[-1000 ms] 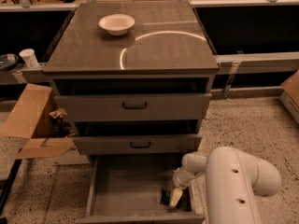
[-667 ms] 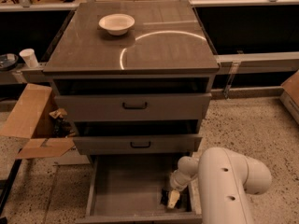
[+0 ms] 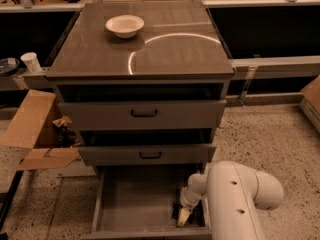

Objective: Pick rxbar blueberry from bottom drawer and place on counter

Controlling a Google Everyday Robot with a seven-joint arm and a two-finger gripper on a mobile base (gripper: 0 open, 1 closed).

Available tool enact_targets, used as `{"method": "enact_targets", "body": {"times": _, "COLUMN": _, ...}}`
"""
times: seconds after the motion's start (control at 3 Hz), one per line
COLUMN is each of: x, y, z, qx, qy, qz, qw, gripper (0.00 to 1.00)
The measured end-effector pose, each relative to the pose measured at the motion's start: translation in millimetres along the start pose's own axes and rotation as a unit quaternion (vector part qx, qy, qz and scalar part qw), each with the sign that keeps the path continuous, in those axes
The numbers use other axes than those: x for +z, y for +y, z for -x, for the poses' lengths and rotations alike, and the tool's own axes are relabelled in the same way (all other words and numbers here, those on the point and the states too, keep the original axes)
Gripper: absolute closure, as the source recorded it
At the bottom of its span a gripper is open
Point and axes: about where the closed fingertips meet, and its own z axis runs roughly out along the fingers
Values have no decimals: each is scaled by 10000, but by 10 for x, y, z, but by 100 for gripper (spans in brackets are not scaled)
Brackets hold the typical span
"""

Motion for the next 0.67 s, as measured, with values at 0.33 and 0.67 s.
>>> {"method": "enact_targets", "body": {"times": 0.33, "x": -17, "y": 10, "z": -8, "qx": 13, "qy": -11, "qz": -12, "qw": 10000, "gripper": 19}}
{"method": "enact_targets", "body": {"times": 0.67, "x": -34, "y": 21, "z": -28, "qx": 28, "qy": -30, "qz": -43, "qw": 10000, "gripper": 42}}
